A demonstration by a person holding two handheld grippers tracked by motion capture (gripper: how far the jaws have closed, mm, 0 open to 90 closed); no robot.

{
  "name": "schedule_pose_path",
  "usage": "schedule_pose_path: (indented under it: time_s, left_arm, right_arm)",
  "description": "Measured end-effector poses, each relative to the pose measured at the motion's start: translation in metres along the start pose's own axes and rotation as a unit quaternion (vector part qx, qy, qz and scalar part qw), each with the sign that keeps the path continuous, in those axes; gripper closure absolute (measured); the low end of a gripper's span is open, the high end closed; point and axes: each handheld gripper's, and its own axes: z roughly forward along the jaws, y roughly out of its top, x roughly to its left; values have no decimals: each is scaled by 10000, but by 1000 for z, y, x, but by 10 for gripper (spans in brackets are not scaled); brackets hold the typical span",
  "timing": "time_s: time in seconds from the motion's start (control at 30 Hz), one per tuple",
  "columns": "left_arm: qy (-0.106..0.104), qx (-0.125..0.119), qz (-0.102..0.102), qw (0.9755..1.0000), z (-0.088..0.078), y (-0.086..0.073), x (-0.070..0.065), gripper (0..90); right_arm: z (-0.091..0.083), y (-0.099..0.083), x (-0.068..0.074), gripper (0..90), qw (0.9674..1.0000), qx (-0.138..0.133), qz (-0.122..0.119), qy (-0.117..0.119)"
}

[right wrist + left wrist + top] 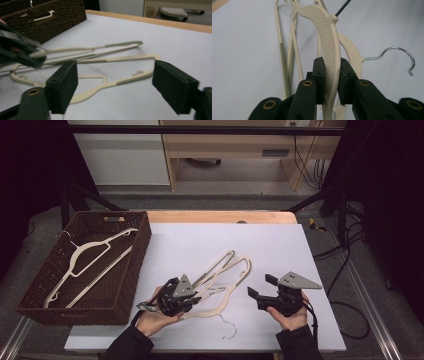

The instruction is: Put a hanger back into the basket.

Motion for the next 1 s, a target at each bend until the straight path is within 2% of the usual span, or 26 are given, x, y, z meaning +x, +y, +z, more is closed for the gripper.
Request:
schedule_pose_path:
  time_s: [0.13,0.27,0.53,0.7,0.83,1.0]
  left_arm:
    - [138,-122,-187,9997,-8,-2,8,810]
    - [333,-185,-314,9988,-15,-4,16,823]
    - [581,-276,-634,9959,-26,-9,32,851]
    - [590,-465,-823,9938,-36,-13,40,860]
    - [611,-682,-870,9920,-50,-11,41,861]
    - [530,-964,-860,9902,-75,-6,41,861]
  right_arm:
    - [3,-8,-10,126,9997,137,-30,-197]
    - [3,-11,-13,119,9995,187,-44,-257]
    - [0,-16,-19,75,9996,113,-106,-232]
    - [-1,-17,-21,74,9994,147,-125,-287]
    - [-3,-17,-21,75,9995,122,-114,-270]
    - [-8,-16,-22,71,9996,26,-146,-231]
